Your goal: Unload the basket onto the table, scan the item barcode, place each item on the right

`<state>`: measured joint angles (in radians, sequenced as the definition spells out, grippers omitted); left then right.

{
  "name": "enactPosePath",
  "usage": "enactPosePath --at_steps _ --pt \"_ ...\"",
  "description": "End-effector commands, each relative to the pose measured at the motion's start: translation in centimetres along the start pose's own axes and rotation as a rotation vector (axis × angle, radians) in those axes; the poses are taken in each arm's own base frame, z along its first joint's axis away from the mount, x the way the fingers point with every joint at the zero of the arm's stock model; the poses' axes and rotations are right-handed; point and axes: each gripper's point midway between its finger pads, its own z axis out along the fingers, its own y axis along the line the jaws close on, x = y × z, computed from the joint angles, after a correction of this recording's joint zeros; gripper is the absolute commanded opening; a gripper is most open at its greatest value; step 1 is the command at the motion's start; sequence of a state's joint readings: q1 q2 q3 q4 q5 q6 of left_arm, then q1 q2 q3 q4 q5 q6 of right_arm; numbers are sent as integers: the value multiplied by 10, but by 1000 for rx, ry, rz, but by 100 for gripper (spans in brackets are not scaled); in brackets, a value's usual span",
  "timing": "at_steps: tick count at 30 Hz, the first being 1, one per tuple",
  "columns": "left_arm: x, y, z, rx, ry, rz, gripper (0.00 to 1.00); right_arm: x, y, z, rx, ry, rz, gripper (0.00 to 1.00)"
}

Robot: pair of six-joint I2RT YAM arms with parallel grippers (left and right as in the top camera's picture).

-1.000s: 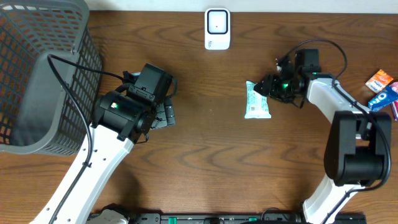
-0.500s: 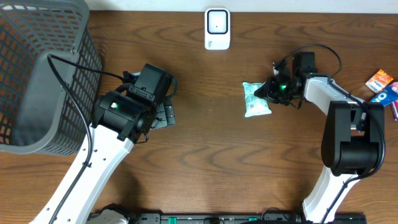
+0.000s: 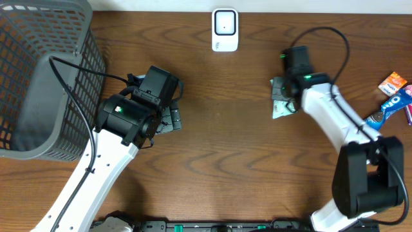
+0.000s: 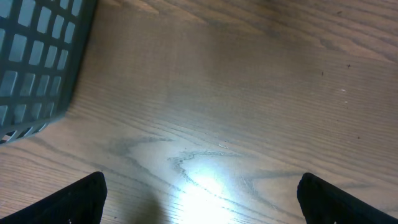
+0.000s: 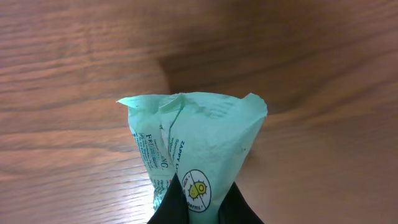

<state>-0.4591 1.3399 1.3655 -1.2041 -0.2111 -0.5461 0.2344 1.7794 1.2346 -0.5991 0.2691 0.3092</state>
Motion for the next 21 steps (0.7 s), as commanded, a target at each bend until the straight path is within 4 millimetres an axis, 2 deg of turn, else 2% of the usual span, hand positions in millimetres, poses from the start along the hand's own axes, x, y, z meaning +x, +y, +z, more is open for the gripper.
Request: enactPosePath --at_steps 1,6,9,11,13,15,16,17,21 --pt "1 1 2 -9 8 -2 98 -15 -35 -21 406 -156 -52 1" --pt "1 1 2 -9 8 -2 98 -14 -24 -20 669 -247 -220 1" --pt "1 1 2 -9 8 -2 98 -8 -13 -7 717 -237 -327 1" --pt "1 1 2 -9 8 -2 98 0 -3 4 717 -216 -388 6" --pt "1 1 2 -9 8 -2 98 7 6 10 709 -208 -420 15" --pt "1 1 2 -9 8 -2 98 14 22 13 652 -201 -444 35" --pt "1 1 2 -9 8 -2 98 17 32 13 610 -200 -443 51" --pt "1 1 2 -9 8 -2 98 20 43 12 556 -199 -433 58" --pt "1 1 2 -9 8 -2 98 20 82 3 314 -170 -367 58"
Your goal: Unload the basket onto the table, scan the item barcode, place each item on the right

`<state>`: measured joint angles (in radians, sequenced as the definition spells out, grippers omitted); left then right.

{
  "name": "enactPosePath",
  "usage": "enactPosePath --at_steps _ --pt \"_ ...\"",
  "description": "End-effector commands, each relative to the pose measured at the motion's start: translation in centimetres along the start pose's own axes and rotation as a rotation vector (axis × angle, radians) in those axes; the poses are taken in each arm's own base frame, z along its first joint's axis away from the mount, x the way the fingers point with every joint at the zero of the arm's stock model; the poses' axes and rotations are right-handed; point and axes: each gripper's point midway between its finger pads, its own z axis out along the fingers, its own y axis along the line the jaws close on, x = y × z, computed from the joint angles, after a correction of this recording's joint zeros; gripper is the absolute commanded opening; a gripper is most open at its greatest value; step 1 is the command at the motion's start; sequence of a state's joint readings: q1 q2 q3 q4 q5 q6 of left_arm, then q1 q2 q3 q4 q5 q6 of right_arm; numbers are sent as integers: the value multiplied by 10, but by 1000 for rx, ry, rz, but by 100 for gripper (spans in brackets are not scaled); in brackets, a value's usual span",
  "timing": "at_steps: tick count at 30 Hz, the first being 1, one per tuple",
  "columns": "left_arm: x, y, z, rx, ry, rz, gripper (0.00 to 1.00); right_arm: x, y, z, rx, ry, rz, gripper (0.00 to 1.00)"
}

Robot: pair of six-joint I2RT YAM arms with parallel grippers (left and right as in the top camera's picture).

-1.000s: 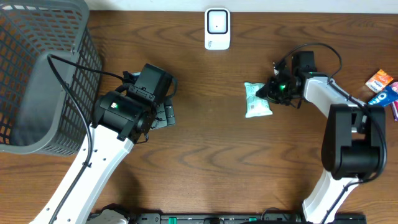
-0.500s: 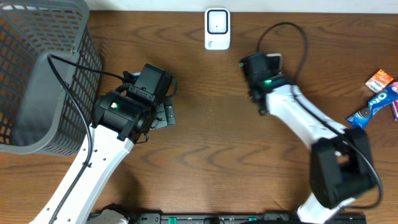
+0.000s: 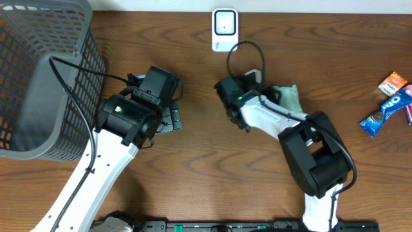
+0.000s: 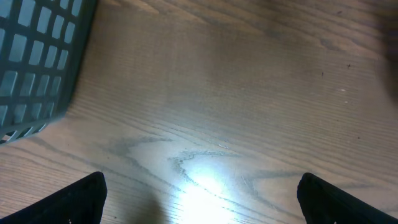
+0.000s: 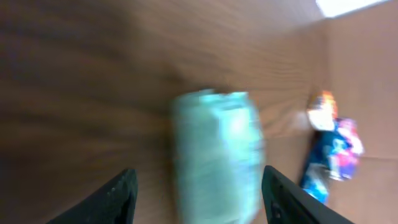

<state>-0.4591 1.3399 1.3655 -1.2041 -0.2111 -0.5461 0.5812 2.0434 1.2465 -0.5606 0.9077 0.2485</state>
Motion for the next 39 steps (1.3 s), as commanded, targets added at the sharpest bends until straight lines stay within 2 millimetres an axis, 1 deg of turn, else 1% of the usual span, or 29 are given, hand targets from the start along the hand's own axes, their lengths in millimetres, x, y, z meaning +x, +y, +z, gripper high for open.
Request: enactPosePath --at_steps 1,2,4,6,8,10,12,14,17,19,23,29,35,37,39 --pt "1 1 2 -9 8 -2 98 -33 15 -33 -243 -38 128 57" --pt "1 1 2 -9 8 -2 98 -41 16 -39 -299 -42 151 56" --pt "1 1 2 -9 8 -2 98 -55 7 -49 -366 -52 194 56" --pt "1 1 2 -9 8 -2 98 -65 -12 -53 -385 -49 233 57" --pt "1 1 2 -9 8 -2 98 -66 -34 -46 -388 -25 245 60" --pt "1 1 2 -9 8 -2 98 -61 -41 -38 -403 -1 219 60" --pt "1 1 2 -9 8 -2 98 -51 -37 -30 -465 33 156 60" --pt "1 1 2 -9 8 -2 98 -36 -32 -20 -483 80 135 56" --pt "1 1 2 -9 8 -2 98 -15 -30 -4 -414 128 101 51" --pt "1 1 2 -9 8 -2 98 -5 -26 7 -366 140 85 52" --pt "1 1 2 -9 8 -2 98 5 -19 22 -316 155 64 55" --pt "1 1 2 -9 8 -2 98 22 -7 44 -251 204 11 55" --pt "1 1 2 -9 8 -2 98 42 -4 66 -144 255 -60 55" --pt "1 1 2 -9 8 -2 98 48 -3 71 -120 268 -79 53" --pt "1 1 2 -9 8 -2 98 53 1 75 -124 282 -84 47"
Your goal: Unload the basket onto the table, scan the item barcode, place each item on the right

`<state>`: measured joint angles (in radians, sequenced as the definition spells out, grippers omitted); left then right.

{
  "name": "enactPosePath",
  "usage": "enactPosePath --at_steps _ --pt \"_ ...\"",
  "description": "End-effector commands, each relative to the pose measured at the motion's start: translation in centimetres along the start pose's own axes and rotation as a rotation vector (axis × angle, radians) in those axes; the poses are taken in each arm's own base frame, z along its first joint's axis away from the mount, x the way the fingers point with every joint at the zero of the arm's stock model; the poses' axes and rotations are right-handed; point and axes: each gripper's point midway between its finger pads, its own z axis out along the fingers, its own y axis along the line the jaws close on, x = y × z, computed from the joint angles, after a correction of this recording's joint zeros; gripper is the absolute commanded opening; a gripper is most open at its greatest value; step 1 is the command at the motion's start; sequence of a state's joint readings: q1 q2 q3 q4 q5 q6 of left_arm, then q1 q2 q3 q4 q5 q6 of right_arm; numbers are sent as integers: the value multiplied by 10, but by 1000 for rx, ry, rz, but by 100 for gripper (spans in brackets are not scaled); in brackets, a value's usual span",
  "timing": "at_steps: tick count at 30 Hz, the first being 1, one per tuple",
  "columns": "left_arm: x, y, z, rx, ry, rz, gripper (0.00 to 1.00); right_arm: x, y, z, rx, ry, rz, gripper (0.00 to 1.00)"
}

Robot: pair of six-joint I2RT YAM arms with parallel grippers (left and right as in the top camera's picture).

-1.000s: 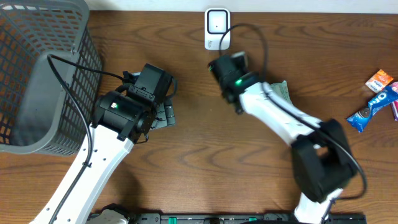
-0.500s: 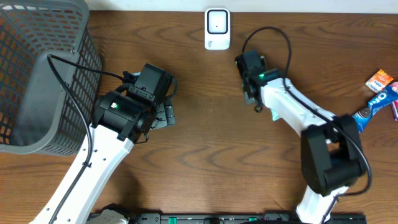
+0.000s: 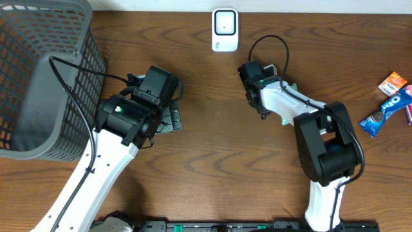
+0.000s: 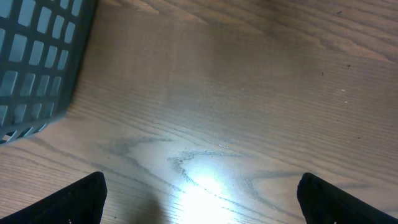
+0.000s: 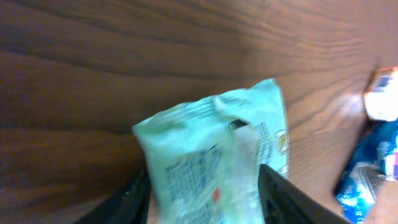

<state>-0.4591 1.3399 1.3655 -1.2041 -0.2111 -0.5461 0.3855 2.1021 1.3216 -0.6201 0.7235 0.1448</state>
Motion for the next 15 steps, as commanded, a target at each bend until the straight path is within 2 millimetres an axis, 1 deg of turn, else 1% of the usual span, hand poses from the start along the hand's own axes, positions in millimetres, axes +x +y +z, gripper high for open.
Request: enactPosePath --at_steps 1,3,4,6,7,9,11,13,15 --pt "1 1 2 -9 8 -2 98 32 20 30 -7 103 -80 43" --pt "1 1 2 -9 8 -2 98 36 22 36 -8 117 -76 36" --pt "1 1 2 -9 8 -2 98 38 23 38 -17 124 -72 31" --pt "1 1 2 -9 8 -2 98 41 29 43 -54 142 -65 13" --pt "1 1 2 -9 8 -2 98 43 32 44 -83 153 -61 1" --pt "1 1 2 -9 8 -2 98 44 42 42 -158 165 -46 1" --pt "1 1 2 -9 8 -2 98 40 51 37 -228 169 -21 1" --pt "1 1 2 -9 8 -2 98 32 53 27 -275 169 22 1" --pt "1 1 2 -9 8 -2 98 19 56 13 -348 155 46 1"
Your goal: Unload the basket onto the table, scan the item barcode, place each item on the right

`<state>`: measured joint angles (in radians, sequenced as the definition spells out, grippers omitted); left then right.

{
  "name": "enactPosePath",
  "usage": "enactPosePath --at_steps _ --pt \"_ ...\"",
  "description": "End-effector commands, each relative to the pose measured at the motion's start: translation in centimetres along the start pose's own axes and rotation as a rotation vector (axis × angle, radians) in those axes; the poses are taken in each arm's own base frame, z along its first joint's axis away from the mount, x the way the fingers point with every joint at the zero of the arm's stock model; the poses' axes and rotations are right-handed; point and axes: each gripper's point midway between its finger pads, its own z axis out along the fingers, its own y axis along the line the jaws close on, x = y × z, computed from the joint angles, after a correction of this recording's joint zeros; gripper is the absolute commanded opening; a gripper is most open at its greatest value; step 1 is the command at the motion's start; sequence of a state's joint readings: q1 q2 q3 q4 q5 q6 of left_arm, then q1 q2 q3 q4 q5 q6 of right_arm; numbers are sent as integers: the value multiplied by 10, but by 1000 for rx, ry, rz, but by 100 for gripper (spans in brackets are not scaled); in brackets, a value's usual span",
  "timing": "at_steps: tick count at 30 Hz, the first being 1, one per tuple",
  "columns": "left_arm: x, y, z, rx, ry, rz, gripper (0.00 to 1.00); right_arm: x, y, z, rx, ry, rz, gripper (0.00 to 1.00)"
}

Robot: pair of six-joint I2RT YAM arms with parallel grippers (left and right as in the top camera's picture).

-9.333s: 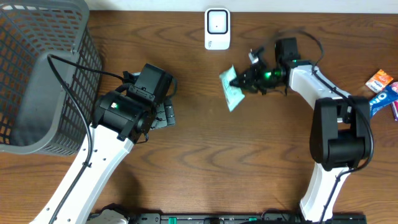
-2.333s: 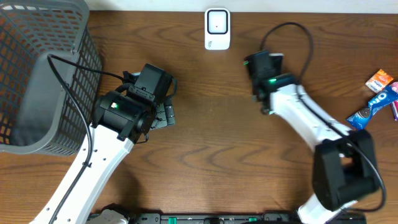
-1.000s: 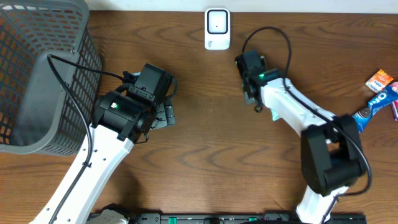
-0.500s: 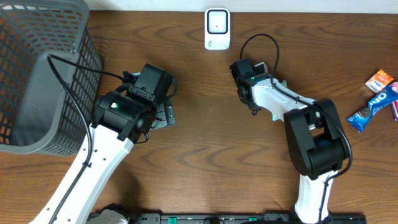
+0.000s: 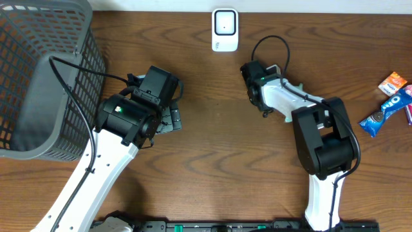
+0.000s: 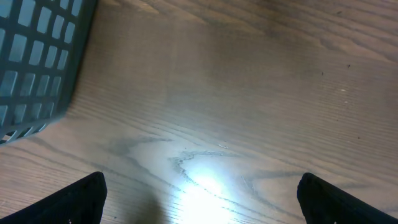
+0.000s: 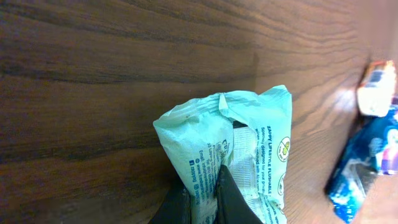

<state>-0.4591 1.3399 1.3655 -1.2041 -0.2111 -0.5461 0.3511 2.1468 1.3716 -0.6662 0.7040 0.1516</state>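
Note:
A mint-green packet (image 7: 249,130) with small print sticks out ahead of my right gripper (image 7: 204,198), which is shut on a fold of it just above the wooden table. In the overhead view the right gripper (image 5: 259,90) sits a little below and right of the white scanner (image 5: 224,29) at the table's back edge; the arm covers most of the packet there. No barcode shows on the packet. My left gripper (image 6: 202,202) hangs open over bare wood at centre left, nothing between its fingers.
A dark grey mesh basket (image 5: 38,77) fills the far left. Several snack packs lie at the right edge: an orange one (image 5: 393,82) and a blue one (image 5: 386,109). The wood between the two arms is bare.
The right fingers stood wide on either side of the packet; now they are close together, pinching a fold of it. The wrist has shifted only slightly. The left arm is unchanged.
The right gripper first pinched the green packet at right centre. Then its fingers were apart, the wrist turned to the left of the packet. Later the fingers straddled the packet near the scanner, and now they are shut on it. The left arm stayed still.

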Motion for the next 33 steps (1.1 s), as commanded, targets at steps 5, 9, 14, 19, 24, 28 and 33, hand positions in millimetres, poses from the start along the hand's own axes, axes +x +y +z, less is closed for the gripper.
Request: enactPosePath --at_steps 5,9,14,19,24,28,33 --pt "1 1 2 -9 8 -2 98 -30 57 -60 -604 15 113 1" --pt "1 1 2 -9 8 -2 98 -58 48 -111 -862 -48 170 1" --pt "1 1 2 -9 8 -2 98 -63 55 -161 -1296 -35 203 1" --pt "1 1 2 -9 8 -2 98 -65 61 -182 -1587 -67 234 1" --pt "1 1 2 -9 8 -2 98 -62 73 -165 -1722 10 395 1" --pt "1 1 2 -9 8 -2 98 -51 81 -143 -1749 40 476 1" --pt "1 1 2 -9 8 -2 98 -53 55 -107 -1679 -35 551 2"
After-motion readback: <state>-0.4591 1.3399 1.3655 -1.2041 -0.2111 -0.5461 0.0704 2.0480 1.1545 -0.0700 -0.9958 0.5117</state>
